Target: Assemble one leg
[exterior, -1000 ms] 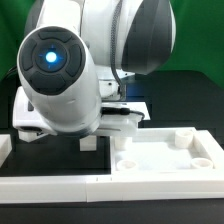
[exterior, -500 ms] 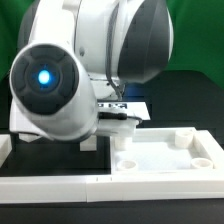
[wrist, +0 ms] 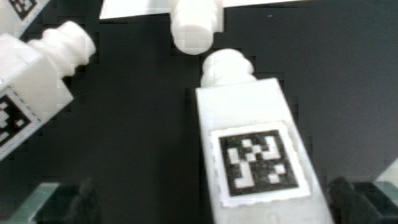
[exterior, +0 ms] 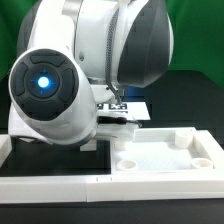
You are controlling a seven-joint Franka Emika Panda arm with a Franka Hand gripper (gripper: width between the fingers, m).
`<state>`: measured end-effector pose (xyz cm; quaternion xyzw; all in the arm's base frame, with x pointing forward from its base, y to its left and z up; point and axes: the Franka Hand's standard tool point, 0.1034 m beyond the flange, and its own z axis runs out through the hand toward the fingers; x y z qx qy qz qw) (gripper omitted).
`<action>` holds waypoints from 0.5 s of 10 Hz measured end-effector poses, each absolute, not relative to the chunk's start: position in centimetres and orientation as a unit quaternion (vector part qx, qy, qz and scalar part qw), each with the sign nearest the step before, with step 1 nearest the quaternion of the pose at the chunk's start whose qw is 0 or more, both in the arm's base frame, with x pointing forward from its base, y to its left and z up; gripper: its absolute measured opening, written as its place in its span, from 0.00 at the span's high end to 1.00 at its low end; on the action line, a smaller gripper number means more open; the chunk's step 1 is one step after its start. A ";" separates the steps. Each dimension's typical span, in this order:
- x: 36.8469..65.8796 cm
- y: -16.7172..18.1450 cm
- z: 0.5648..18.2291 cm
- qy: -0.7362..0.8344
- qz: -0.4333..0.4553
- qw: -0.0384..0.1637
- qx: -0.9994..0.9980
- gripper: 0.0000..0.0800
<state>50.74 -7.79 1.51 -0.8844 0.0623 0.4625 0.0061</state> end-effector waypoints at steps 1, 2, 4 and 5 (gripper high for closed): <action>50.8 -7.8 1.4 0.062 0.461 0.006 -0.885 0.19; 50.8 -7.8 1.4 0.062 0.461 0.006 -0.885 0.34; 50.8 -7.8 1.3 0.062 0.460 0.006 -0.886 0.51; 50.8 -7.8 1.3 0.062 0.460 0.006 -0.886 0.64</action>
Offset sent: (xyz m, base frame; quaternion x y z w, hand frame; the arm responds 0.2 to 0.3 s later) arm 0.0000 0.0000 0.0000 0.0000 0.0000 0.0000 1.0000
